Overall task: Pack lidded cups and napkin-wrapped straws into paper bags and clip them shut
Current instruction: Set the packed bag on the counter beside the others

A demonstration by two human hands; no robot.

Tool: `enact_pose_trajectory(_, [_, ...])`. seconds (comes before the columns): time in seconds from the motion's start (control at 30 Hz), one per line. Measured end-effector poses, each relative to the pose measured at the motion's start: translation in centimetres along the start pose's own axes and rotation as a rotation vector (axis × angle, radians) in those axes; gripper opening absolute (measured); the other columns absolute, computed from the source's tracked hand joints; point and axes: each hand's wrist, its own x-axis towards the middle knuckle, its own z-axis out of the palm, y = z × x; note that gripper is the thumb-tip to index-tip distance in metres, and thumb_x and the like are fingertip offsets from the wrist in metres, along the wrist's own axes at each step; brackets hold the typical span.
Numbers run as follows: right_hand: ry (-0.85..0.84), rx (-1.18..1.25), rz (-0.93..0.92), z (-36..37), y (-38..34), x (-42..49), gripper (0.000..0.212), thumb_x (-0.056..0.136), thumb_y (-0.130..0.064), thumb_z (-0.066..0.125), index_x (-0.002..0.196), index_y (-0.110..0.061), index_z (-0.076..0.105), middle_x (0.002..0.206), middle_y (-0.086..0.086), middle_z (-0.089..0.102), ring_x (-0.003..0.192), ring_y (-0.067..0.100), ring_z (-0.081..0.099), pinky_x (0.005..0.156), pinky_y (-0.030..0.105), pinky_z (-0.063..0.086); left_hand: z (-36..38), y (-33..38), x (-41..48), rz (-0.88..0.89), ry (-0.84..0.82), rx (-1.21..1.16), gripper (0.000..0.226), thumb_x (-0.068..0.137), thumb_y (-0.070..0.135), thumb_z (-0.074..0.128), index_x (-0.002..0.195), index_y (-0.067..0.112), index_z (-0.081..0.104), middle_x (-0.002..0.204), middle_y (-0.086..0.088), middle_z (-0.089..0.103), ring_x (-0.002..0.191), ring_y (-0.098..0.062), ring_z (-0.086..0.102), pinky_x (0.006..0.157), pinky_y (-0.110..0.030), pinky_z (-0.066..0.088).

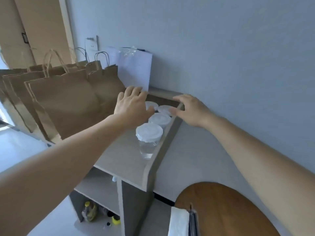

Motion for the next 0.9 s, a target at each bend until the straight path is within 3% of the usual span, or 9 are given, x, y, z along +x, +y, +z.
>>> enact_pose_trajectory(0.17, [-0.015,-0.086,0.194,-3.7,9.3,-10.9,0.063,0.095,-0.043,0.059,0.146,-0.010,0.042,0.151,0.011,0.040,0.138,0.024,0.039,0.111,0.030,0.027,2.7,13.0,-0.2,0.172,-0.191,-0.002,0.062,0.089,0.052,0.049,0.142,0.021,0.044,0.151,-0.001,0.036,0.141,-0.026,0.024,0.111,-0.045,0.025])
enact_pose_trajectory(0.43, [-0.085,-0.069,0.538,-5.2,20.8,-24.1,0.068,0.095,-0.047,0.056,0.151,-0.015,0.034,0.156,0.006,0.030,0.143,0.023,0.029,0.116,0.040,0.028,10.4,27.7,-2.5,0.418,-0.450,-0.019,0.069,0.092,0.055,0.048,0.151,0.024,0.030,0.158,-0.002,0.027,0.144,-0.028,0.023,0.114,-0.046,0.024])
enact_pose_trajectory(0.63, [-0.096,-0.062,0.778,-6.2,26.9,-31.0,0.069,0.095,-0.050,0.055,0.151,-0.016,0.032,0.156,0.005,0.030,0.142,0.023,0.031,0.113,0.037,0.030,15.8,38.4,-3.1,0.632,-0.578,-0.140,0.070,0.093,0.055,0.047,0.152,0.023,0.029,0.158,-0.003,0.028,0.144,-0.029,0.023,0.114,-0.048,0.025])
enact_pose_trajectory(0.9, [0.014,-0.057,1.090,-8.1,31.9,-42.3,0.068,0.093,-0.052,0.056,0.149,-0.016,0.038,0.153,0.006,0.036,0.136,0.023,0.040,0.104,0.037,0.039,20.4,51.2,-7.9,0.899,-0.721,-0.239,0.068,0.093,0.052,0.050,0.151,0.022,0.031,0.157,-0.003,0.030,0.143,-0.029,0.025,0.113,-0.048,0.026])
